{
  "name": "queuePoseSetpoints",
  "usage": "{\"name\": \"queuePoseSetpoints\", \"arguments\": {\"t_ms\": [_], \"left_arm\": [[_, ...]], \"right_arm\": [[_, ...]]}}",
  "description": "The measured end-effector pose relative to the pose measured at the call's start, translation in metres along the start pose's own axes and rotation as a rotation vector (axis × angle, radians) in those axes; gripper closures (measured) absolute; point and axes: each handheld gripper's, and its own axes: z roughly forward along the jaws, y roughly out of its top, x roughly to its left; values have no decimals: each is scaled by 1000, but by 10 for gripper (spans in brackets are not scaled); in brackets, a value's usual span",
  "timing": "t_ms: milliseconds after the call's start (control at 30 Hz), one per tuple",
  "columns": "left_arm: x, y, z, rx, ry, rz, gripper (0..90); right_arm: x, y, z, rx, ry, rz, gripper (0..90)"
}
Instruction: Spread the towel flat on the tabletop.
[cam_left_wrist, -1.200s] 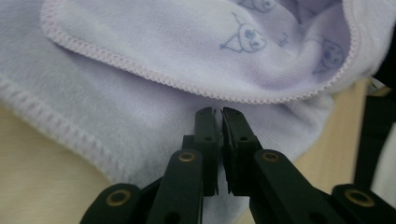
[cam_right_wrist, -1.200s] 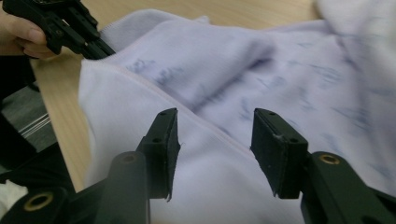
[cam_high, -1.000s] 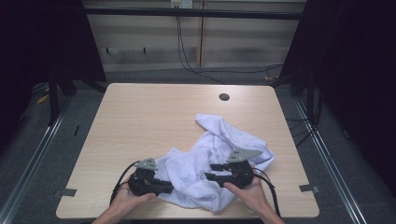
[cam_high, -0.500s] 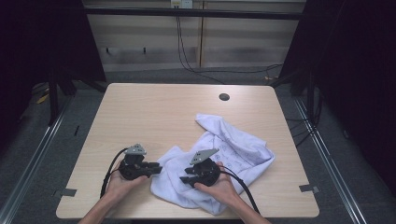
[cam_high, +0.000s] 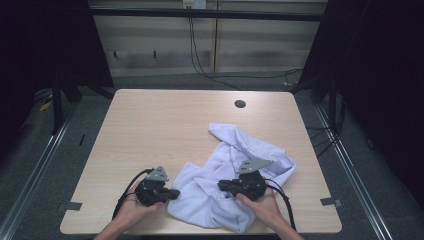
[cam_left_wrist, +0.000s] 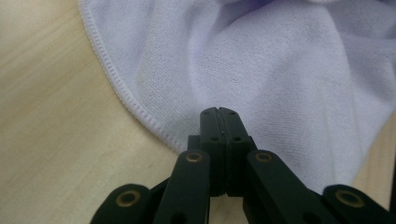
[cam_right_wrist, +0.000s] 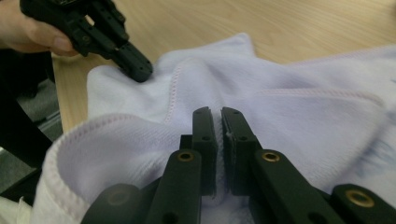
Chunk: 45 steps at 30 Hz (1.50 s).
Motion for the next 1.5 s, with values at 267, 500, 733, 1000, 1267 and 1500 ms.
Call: {"name": "queuePoseSetpoints", "arguments": {"t_ms": [267, 500, 733, 1000, 1267, 1500], "left_arm": [[-19, -8, -5, 28, -47, 28, 854], [-17, -8, -8, 5, -78, -12, 764], [25, 19, -14, -143, -13, -53, 739], [62, 32, 12, -153, -23, -128, 664], [53, 36, 24, -102, 10, -79, 601], [41, 41, 33, -55, -14, -3, 739]], "right_arm": [[-39, -36, -60, -28, -144, 87, 847], [-64, -70, -102, 10, -305, 160, 769], [-68, -52, -113, -94, -282, 157, 632], [-57, -11, -63, -54, -169, 57, 535], [-64, -17, -36, 48, -155, 76, 548], [-61, -25, -42, 28, -153, 81, 846]]}}
